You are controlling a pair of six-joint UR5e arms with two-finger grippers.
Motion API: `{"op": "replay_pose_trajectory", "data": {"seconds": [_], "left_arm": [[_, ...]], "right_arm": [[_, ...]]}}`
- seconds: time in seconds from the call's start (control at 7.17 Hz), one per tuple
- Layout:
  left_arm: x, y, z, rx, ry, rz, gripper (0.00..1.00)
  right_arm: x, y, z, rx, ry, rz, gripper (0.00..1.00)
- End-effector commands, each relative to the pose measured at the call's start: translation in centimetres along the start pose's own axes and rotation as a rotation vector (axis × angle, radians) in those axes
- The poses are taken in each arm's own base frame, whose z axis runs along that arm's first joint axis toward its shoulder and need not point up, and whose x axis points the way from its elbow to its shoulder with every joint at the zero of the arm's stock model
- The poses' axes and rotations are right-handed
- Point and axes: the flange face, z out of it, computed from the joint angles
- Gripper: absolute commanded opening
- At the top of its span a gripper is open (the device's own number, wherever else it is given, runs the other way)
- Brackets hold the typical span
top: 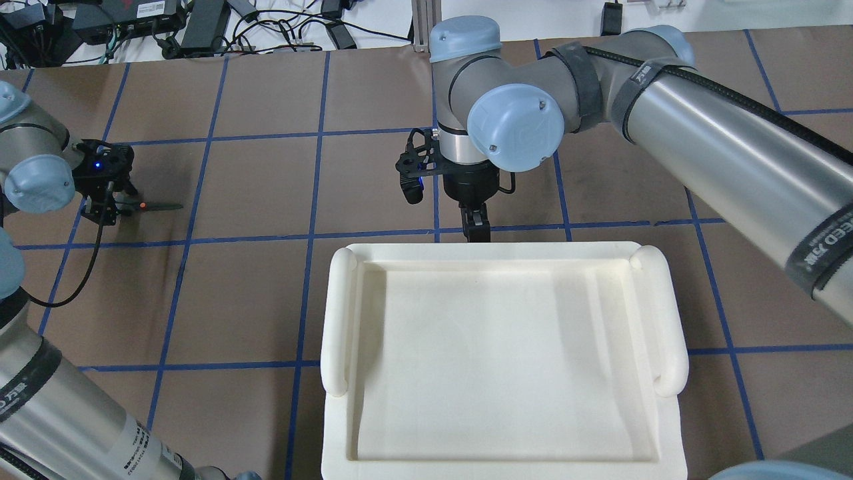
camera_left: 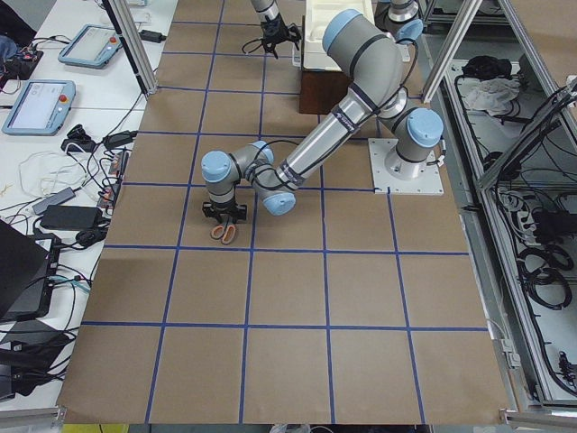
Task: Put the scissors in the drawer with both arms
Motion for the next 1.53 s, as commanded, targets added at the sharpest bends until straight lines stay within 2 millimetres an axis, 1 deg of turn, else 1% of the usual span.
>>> {"op": "replay_pose_trajectory", "data": {"seconds": [0.0,0.14,0.28,0.42,0.7,0.84,1.12,1.26,1.4], "left_arm": [[-0.1,-0.1,-0.6,-0.004,-0.006,0.008,0.00],[-0.2,-0.6,-0.9,-0.001,-0.008,0.016,0.00],[-0.5,-1.2,-1.8,-0.008,-0.018,0.025,0.00],[-0.9,-2.1,-3.5,-0.020,-0.038,0.039,0.00],[-2.3,-5.5,-7.3,-0.054,-0.087,0.092,0.00],[-2.4,-6.3,-8.3,-0.054,-0.092,0.101,0.00],[-2.3,-7.2,-9.8,-0.043,-0.106,0.101,0.00],[-2.3,-7.2,-9.9,-0.043,-0.103,0.101,0.00],[-2.2,-7.1,-9.9,-0.043,-0.103,0.101,0.00]], "right_arm": [[0.4,-0.1,0.7,-0.001,-0.005,-0.001,1.00],[0.4,0.1,1.9,-0.004,-0.020,0.002,1.00],[0.4,0.1,2.1,-0.008,-0.016,0.002,1.00],[0.4,0.1,2.1,-0.008,-0.016,0.002,1.00],[0.6,0.1,1.8,-0.008,0.006,-0.003,1.00],[0.8,0.0,1.7,-0.006,0.016,-0.007,1.00],[1.0,0.0,1.5,-0.004,0.032,-0.009,1.00],[1.3,0.3,1.3,0.003,0.043,-0.009,1.00],[1.7,0.6,0.3,0.011,0.060,-0.005,1.00]]}}
